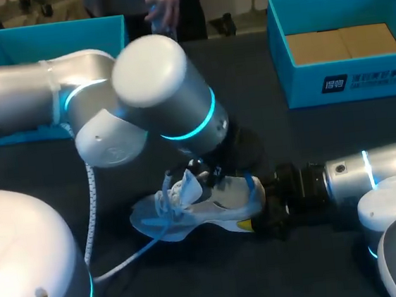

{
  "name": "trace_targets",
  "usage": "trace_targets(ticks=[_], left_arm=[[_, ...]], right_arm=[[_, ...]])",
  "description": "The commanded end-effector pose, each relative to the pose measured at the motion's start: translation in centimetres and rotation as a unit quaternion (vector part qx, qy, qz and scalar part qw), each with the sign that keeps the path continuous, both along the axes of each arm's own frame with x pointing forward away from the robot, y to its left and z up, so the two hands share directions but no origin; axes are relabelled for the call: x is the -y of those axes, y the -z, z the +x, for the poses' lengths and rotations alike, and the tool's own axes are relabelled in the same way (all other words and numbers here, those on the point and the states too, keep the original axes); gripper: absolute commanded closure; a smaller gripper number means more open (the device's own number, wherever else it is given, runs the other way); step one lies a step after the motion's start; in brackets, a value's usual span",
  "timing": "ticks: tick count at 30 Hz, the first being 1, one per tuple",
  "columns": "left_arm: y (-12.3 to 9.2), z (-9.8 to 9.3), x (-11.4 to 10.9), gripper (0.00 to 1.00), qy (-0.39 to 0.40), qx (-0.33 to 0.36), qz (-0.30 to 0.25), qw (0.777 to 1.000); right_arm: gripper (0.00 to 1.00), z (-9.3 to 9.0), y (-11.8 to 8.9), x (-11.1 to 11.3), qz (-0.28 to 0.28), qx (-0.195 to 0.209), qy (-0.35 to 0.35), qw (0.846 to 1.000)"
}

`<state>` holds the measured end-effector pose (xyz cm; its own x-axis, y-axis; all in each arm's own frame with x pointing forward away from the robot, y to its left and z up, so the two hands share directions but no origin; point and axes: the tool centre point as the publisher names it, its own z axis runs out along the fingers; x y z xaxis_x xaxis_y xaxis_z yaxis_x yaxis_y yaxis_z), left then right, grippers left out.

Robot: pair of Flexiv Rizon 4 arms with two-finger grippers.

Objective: Take the shoe out of the shoebox, open the shoe tongue, remove and reinsert the insole, then place the shoe into the shoebox

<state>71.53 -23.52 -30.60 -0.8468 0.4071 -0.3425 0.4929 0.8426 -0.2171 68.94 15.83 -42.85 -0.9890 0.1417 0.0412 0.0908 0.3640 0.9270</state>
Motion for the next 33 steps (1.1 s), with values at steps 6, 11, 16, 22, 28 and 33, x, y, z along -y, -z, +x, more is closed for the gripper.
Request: trace_targets(ticks=[6,11,16,22,28,33], left_arm=[[-2.6,-0.7,-0.5,1.00,-0.001,-0.064,-0.078,0.995],[-4.2,-1.6,0.4,1.00,-0.016,-0.089,-0.125,0.988],[-6.0,-2.2,1.8,1.00,-0.015,-0.131,-0.164,0.978],[-9.4,-3.5,4.1,1.00,0.008,-0.178,-0.217,0.960],[-13.0,-4.6,5.9,1.00,0.031,-0.213,-0.260,0.941],[-14.0,-4.8,6.4,1.00,0.035,-0.212,-0.266,0.940]], right_arm=[[1.00,-0.1,0.3,-0.3,-0.002,0.001,0.000,1.000],[1.00,-0.1,0.3,-0.3,-0.002,0.001,0.000,1.000],[1.00,-0.1,0.3,-0.3,-0.002,0.001,0.000,1.000],[1.00,-0.1,0.3,-0.3,-0.002,0.001,0.000,1.000],[1.00,-0.1,0.3,-0.3,-0.002,0.001,0.000,1.000],[1.00,-0.1,0.3,-0.3,-0.002,0.001,0.000,1.000]])
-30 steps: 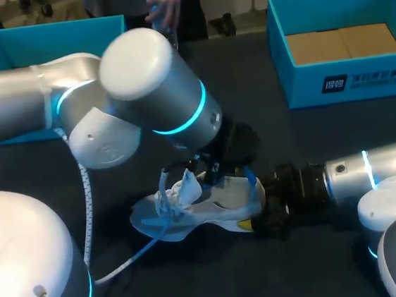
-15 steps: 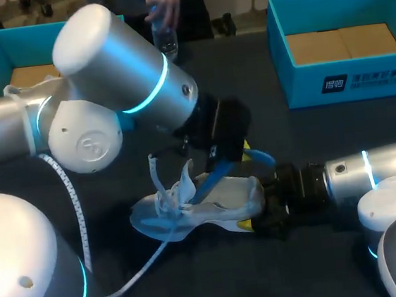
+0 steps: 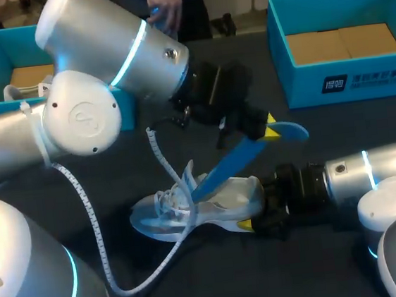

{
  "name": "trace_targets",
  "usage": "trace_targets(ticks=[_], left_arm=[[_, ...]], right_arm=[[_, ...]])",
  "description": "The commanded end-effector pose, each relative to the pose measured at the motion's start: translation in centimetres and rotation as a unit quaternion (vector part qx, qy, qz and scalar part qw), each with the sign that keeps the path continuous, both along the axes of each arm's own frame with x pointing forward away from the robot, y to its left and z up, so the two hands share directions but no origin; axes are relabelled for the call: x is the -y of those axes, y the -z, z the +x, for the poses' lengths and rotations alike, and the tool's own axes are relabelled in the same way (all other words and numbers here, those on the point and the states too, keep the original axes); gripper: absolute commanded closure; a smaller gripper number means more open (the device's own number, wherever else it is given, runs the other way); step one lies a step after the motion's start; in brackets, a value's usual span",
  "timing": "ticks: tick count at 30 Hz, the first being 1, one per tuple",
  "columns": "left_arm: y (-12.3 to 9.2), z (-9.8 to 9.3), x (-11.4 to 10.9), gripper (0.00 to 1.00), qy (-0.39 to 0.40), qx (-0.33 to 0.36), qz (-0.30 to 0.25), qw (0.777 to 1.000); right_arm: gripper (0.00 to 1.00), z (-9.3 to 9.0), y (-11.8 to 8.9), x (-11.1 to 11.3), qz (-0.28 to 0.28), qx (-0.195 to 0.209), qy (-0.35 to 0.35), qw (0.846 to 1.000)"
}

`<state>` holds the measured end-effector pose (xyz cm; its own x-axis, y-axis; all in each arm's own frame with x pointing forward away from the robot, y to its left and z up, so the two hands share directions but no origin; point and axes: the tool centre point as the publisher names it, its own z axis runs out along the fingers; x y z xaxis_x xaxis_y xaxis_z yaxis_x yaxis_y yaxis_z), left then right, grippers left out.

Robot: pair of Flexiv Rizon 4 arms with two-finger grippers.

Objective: Take the shoe out of the shoebox, open the shoe tongue, remove and reinsert the insole, then place the shoe into the shoebox

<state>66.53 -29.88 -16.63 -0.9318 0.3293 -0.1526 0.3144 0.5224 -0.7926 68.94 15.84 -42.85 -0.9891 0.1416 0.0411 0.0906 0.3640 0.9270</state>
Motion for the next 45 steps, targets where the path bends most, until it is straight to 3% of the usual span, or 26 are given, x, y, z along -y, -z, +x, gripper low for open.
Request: trace_targets(ticks=[1,14,18,30,31,39,45], left_arm=[[-0.1,0.2,0.0,1.00,0.001,0.000,0.004,1.000],[-0.1,0.2,0.0,1.00,0.001,0.000,0.004,1.000],[-2.6,-0.3,0.0,1.00,0.005,-0.008,-0.060,0.998],[-8.6,-1.4,0.6,1.00,0.033,-0.027,-0.171,0.984],[-10.1,-1.7,0.6,1.00,0.037,-0.036,-0.192,0.980],[-16.1,-1.3,0.2,1.00,0.042,-0.072,-0.275,0.958],[-16.1,-1.3,0.2,1.00,0.042,-0.072,-0.275,0.958]], right_arm=[[1.00,-0.1,0.3,-0.3,-0.002,0.000,0.001,1.000],[1.00,-0.1,0.3,-0.3,-0.002,0.000,0.001,1.000],[1.00,-0.1,0.3,-0.3,-0.002,0.000,0.001,1.000],[1.00,-0.1,0.3,-0.3,-0.002,0.000,0.001,1.000],[1.00,-0.1,0.3,-0.3,-0.002,0.000,0.001,1.000],[1.00,-0.1,0.3,-0.3,-0.002,0.000,0.001,1.000],[1.00,-0.1,0.3,-0.3,-0.002,0.000,0.001,1.000]])
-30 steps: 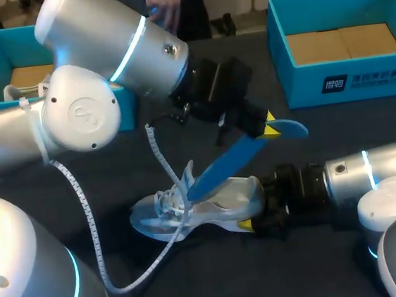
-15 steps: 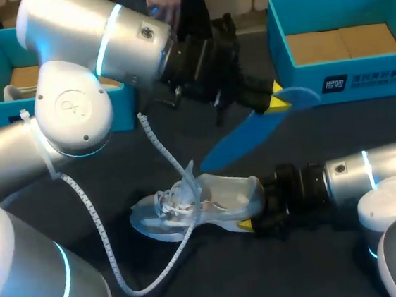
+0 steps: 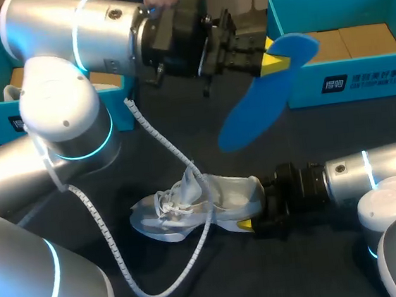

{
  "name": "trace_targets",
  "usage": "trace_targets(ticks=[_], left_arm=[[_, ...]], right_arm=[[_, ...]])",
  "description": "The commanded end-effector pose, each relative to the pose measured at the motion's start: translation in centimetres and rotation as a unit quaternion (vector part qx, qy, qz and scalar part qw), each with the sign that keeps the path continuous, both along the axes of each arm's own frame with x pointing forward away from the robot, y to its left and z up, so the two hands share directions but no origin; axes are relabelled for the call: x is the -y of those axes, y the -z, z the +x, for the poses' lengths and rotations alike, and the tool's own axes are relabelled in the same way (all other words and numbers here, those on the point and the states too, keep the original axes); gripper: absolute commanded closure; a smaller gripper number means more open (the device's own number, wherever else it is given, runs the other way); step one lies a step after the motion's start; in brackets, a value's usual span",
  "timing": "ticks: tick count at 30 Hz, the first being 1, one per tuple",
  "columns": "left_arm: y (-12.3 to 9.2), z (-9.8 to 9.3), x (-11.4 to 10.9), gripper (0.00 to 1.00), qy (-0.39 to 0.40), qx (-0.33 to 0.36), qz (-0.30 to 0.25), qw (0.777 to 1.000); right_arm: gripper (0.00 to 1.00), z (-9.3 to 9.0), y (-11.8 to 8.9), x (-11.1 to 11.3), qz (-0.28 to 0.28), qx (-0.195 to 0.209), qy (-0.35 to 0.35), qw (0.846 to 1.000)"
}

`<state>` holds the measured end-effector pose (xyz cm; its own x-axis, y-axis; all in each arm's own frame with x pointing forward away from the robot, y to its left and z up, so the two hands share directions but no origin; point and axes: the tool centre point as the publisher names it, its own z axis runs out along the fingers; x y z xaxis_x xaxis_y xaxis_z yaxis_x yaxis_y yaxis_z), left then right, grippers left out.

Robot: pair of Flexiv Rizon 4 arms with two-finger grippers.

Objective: Take the shoe out of the shoebox, open the shoe tongue, remove and reinsert the insole, then place the shoe into the shoebox

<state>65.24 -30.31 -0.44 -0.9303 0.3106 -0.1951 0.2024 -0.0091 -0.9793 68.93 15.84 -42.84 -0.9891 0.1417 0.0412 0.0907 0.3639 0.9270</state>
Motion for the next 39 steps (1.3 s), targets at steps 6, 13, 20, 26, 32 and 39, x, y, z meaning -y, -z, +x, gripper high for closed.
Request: trace_targets(ticks=[6,13,20,26,32,39], left_arm=[[0.1,0.0,-0.2,1.00,0.000,0.000,0.000,1.000],[-1.3,-0.3,0.8,1.00,0.008,0.007,-0.034,0.999],[-5.4,-0.1,0.5,1.00,0.032,-0.012,-0.121,0.992],[-8.1,-0.2,0.5,1.00,0.039,-0.010,-0.138,0.990],[-8.1,-0.2,0.5,1.00,0.039,-0.010,-0.138,0.990],[-8.4,-0.9,-1.9,1.00,0.022,-0.021,-0.125,0.992]], right_arm=[[1.00,-0.1,0.3,-0.3,-0.002,0.000,0.000,1.000],[1.00,-0.1,0.3,-0.3,-0.002,0.000,0.000,1.000],[1.00,-0.1,0.3,-0.3,-0.002,0.000,0.000,1.000],[1.00,-0.1,0.3,-0.3,-0.002,0.000,0.000,1.000],[1.00,-0.1,0.3,-0.3,-0.002,0.000,0.000,1.000],[1.00,-0.1,0.3,-0.3,-0.002,0.000,0.000,1.000]])
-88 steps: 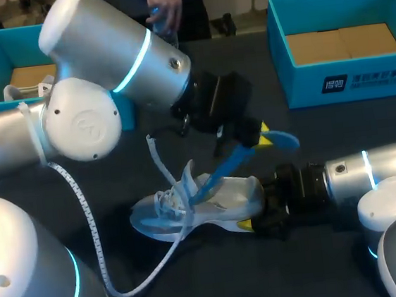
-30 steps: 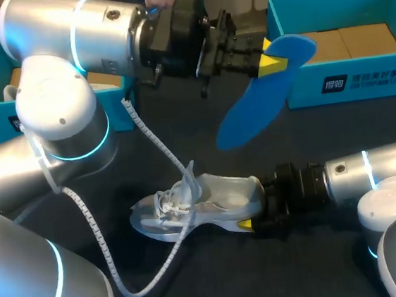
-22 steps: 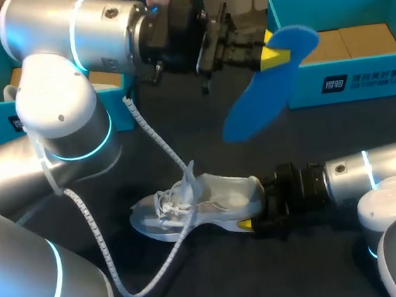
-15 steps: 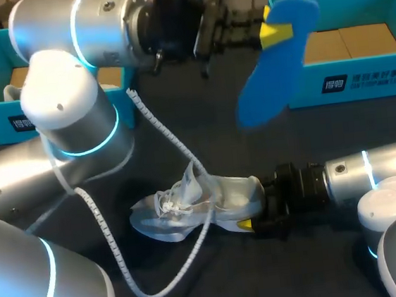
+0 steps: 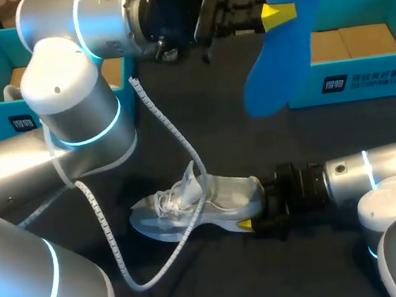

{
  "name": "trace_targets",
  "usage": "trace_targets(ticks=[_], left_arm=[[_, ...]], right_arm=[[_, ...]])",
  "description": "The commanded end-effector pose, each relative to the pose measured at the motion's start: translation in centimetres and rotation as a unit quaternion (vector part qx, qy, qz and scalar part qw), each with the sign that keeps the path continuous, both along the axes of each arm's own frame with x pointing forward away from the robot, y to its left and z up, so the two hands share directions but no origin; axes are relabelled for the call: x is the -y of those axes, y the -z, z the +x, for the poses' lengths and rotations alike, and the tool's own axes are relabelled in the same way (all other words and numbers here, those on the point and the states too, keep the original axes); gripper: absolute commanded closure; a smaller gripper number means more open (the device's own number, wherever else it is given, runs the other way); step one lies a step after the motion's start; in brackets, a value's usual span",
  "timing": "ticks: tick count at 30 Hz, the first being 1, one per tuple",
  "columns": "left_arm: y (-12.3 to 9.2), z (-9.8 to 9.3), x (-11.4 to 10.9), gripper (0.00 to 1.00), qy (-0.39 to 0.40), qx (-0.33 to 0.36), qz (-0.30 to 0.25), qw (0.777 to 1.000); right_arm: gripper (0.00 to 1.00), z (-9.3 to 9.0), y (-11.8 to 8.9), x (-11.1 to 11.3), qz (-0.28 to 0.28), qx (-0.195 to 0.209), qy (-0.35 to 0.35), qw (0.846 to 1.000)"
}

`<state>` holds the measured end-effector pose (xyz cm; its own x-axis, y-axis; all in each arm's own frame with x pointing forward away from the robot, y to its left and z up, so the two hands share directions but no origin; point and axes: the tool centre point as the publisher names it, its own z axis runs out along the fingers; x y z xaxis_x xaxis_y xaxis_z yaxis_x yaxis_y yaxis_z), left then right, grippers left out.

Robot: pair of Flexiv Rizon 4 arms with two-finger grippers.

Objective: Take the shoe out of the shoebox, open the shoe tongue, remove and reinsert the insole, then place the shoe into the shoebox

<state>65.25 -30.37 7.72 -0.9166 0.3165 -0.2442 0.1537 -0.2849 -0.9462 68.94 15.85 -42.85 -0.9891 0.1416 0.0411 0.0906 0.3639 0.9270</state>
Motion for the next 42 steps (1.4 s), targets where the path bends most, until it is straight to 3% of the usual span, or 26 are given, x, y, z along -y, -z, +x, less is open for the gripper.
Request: trace_targets(ticks=[1,13,19,34,35,36,37,42], left_arm=[[-0.3,-1.1,-2.3,1.00,-0.016,-0.005,0.018,1.000],[-1.8,-2.9,-7.3,1.00,-0.023,-0.043,0.064,0.997],[-2.3,-3.9,-8.8,1.00,-0.028,-0.049,0.082,0.995],[-3.3,-4.9,-9.4,1.00,-0.015,-0.043,0.077,0.996],[-3.3,-4.9,-9.4,1.00,-0.015,-0.043,0.077,0.996],[-3.3,-4.9,-9.4,1.00,-0.015,-0.043,0.077,0.996],[-3.3,-4.9,-9.4,1.00,-0.015,-0.043,0.077,0.996],[-3.3,-4.9,-9.4,1.00,-0.015,-0.043,0.077,0.996]], right_arm=[[1.00,-0.1,0.3,-0.2,-0.002,0.000,0.001,1.000],[1.00,-0.1,0.3,-0.2,-0.002,0.000,0.001,1.000],[1.00,-0.1,0.3,-0.2,-0.002,0.000,0.001,1.000],[1.00,-0.2,0.2,-0.1,-0.005,0.001,0.002,1.000],[0.89,-0.3,0.2,0.0,-0.007,-0.001,0.004,1.000],[0.52,-0.3,0.2,0.2,-0.011,-0.003,0.003,1.000],[0.00,-0.4,0.1,0.2,-0.014,-0.003,0.005,1.000],[0.00,-0.9,-0.8,1.0,-0.042,-0.003,0.007,0.999]])
